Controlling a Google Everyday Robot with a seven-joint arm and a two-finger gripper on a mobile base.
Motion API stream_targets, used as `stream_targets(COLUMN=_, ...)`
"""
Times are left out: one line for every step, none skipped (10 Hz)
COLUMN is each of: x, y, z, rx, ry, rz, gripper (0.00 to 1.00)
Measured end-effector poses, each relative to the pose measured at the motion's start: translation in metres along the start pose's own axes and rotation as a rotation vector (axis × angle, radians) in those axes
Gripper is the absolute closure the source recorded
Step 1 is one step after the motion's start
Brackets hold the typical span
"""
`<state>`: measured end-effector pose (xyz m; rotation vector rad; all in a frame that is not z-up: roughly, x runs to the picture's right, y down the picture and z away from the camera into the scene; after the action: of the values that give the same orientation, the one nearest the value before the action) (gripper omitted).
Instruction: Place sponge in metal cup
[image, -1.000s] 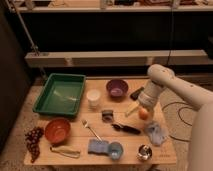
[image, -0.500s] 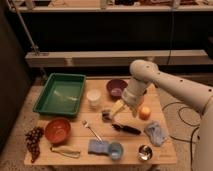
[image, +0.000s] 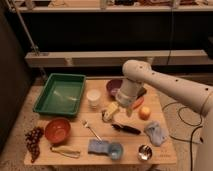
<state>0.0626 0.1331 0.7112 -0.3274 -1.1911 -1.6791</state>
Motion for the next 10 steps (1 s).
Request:
stream_targets(x=0.001, y=-0.001, z=0.0, rx=0.0, ry=-0.001, rz=-0.002, gripper=0.2)
stream_targets(x=0.001, y=-0.001, z=0.0, rx=0.0, ry=-0.001, rz=-0.003, gripper=0.2)
stream_targets(x=0.001, y=-0.001, z=0.0, rx=-0.003, ry=0.0, rz=-0.007, gripper=0.2)
stream_targets(x=0.006, y=-0.002, z=0.002, rx=-0.017, ry=0.01, rz=-0.039, gripper=0.2)
stream_targets(x=0.016, y=-0.007, z=0.006, rx=-0.021, ry=0.021, rz=-0.098, gripper=0.2)
stream_targets(x=0.026, y=-0.017, z=0.013, rx=-0.018, ry=0.027, rz=-0.167, gripper=0.2)
stream_targets(x=0.034, y=-0.026, z=0.02, rx=-0.01, ry=0.029, rz=-0.217, gripper=0.2)
stream_targets(x=0.05, y=-0.047, z=0.036, rx=0.007, ry=0.031, rz=-0.296, gripper=0.2)
stream_targets(x=0.064, y=-0.066, z=0.048, rx=0.019, ry=0.029, rz=-0.362, gripper=0.2)
stream_targets(x=0.072, y=-0.08, z=0.056, rx=0.028, ry=0.027, rz=-0.409, gripper=0.2)
